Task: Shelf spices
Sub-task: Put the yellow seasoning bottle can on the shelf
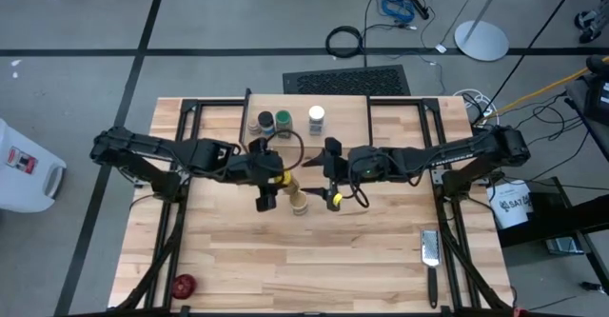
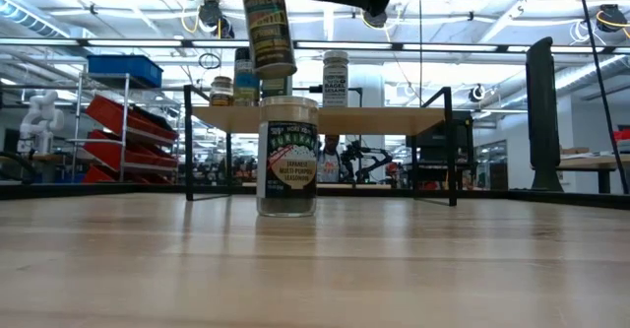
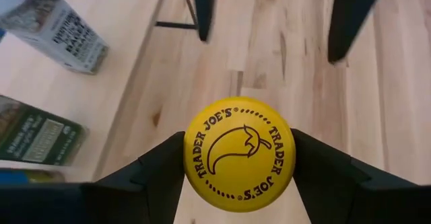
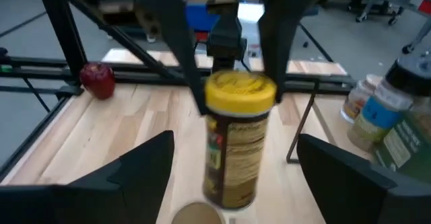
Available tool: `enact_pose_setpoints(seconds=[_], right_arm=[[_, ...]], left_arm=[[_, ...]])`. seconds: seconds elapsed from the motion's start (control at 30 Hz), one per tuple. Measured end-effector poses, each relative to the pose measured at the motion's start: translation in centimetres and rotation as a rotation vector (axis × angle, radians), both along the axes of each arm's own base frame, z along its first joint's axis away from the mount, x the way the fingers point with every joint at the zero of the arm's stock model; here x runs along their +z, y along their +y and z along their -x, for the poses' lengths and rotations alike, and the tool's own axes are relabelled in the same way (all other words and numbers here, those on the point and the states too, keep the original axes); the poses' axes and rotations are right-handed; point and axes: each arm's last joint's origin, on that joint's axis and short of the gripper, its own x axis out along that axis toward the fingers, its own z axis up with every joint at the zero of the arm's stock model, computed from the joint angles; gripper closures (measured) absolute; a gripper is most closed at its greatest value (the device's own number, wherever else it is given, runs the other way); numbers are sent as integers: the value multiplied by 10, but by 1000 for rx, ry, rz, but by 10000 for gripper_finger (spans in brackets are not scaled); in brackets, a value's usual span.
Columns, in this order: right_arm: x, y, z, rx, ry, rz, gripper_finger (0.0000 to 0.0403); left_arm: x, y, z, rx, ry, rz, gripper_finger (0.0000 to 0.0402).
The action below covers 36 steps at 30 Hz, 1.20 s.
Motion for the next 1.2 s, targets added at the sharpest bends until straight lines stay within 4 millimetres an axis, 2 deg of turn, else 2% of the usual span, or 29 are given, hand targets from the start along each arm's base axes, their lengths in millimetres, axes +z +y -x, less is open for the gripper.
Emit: enact_pose_setpoints(seconds=[0.23,0.53,1.2], right_arm=[[-5,1,-3,39,24,-13,100],[-19,-8,-15,13,31,-17,100],[-17,-10,-18,49,-2,-62,100]], left_arm=[[4,2,-5,-18,-55,8,157],[4,2,-5,-33,-59,23,157],[5,0,-14,-53,-118,12,157]])
